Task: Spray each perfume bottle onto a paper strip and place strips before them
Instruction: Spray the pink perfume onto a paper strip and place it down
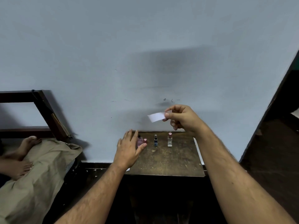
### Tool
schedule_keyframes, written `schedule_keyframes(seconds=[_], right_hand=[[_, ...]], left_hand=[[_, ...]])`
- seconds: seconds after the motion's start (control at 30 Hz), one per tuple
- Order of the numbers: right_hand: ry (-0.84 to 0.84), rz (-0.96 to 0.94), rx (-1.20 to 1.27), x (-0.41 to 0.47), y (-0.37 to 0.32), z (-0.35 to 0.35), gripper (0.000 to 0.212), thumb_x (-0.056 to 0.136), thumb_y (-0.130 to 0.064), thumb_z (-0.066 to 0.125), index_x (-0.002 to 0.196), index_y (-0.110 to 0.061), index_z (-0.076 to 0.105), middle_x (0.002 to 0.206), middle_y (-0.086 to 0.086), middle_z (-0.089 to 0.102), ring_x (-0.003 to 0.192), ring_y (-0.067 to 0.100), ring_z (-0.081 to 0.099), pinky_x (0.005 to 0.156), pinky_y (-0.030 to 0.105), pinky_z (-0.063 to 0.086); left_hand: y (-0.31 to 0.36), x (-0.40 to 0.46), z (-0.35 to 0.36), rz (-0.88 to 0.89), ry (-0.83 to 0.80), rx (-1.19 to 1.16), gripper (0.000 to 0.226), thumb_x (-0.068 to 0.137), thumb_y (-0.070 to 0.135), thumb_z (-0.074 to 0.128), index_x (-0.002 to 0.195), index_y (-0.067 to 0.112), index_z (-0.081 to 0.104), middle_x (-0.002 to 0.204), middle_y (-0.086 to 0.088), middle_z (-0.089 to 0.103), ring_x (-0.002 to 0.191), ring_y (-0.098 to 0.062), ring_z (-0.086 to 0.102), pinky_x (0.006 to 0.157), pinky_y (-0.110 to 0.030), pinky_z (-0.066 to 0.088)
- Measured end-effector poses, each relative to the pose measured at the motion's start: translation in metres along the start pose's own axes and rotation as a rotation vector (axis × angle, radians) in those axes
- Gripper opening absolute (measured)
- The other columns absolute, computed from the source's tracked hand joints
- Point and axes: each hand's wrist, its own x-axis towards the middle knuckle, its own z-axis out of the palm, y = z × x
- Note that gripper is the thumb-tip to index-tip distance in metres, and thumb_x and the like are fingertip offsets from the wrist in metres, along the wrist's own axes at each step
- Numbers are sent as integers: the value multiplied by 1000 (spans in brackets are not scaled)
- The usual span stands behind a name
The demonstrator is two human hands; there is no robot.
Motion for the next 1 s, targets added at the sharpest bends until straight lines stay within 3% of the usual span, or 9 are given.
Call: schedule_keyframes(seconds=[0.13, 0.17, 0.27, 0.3, 0.53, 0.6, 0.67, 0.73, 1.0], right_hand=[[-58, 19, 341, 7, -4, 2, 9, 81, -5, 65, 80, -14, 65, 70, 8, 67, 43, 12, 45, 45, 21, 38], [13, 37, 209, 11, 4, 2, 12, 83, -3, 65, 80, -15, 66, 70, 8, 67, 43, 12, 46, 46, 22, 39], [184, 34, -880, 21, 41, 4, 11, 83, -9, 65, 83, -19, 71, 77, 3, 70, 61, 17, 62, 59, 30, 49], [197, 22, -977, 22, 49, 7, 12, 82, -10, 66, 81, -21, 71, 78, 1, 71, 67, 16, 64, 63, 32, 52], [21, -60, 249, 26, 20, 6, 13, 85, -2, 63, 80, -14, 65, 69, 8, 68, 41, 13, 44, 44, 22, 39], [108, 55, 127, 32, 38, 3, 16, 85, -4, 65, 77, -18, 65, 70, 6, 69, 43, 13, 47, 48, 22, 40], [239, 124, -610, 39, 70, -2, 14, 84, -9, 66, 75, -20, 68, 71, 0, 70, 56, 15, 57, 58, 27, 46], [327, 156, -826, 38, 84, -2, 11, 82, -10, 67, 77, -20, 71, 75, -2, 70, 68, 14, 63, 65, 26, 47], [-7, 40, 299, 35, 39, 3, 14, 77, -6, 66, 73, -19, 70, 66, 5, 66, 42, 11, 44, 46, 22, 42]], left_hand=[[-6, 9, 19, -13, 8, 19, 82, 90, 70, 23, 157, 23, 13, 165, -6, 5, 152, -20, 0, 121, -47, 8], [-7, 9, 25, -9, 3, 24, 85, 87, 73, 18, 157, 23, 12, 165, -6, 4, 152, -20, -2, 121, -47, 7], [-12, 9, 38, 13, 23, 14, 94, 81, 78, 7, 157, 23, 13, 165, -6, 3, 152, -21, -3, 121, -47, 6], [-14, 9, 43, 17, 24, 20, 95, 81, 80, 3, 157, 23, 13, 165, -6, 3, 152, -21, -3, 121, -47, 6], [-25, 4, 65, -1, 23, -6, 105, 75, 85, -10, 157, 22, 13, 165, -8, 4, 152, -21, -2, 121, -46, 7], [-29, 4, 68, -23, 21, -20, 106, 75, 85, -11, 157, 23, 13, 165, -8, 6, 152, -21, -1, 121, -46, 8], [-33, 3, 70, -49, 21, -38, 102, 78, 84, -7, 157, 23, 13, 165, -8, 6, 152, -21, -1, 121, -47, 8], [-36, 4, 70, -65, 16, -56, 93, 83, 79, 4, 157, 22, 13, 165, -8, 6, 152, -21, -1, 121, -47, 8], [-61, 5, 70, -110, 7, -45, 91, 85, 77, 10, 157, 20, 16, 164, -10, 9, 152, -23, 3, 121, -48, 11]])
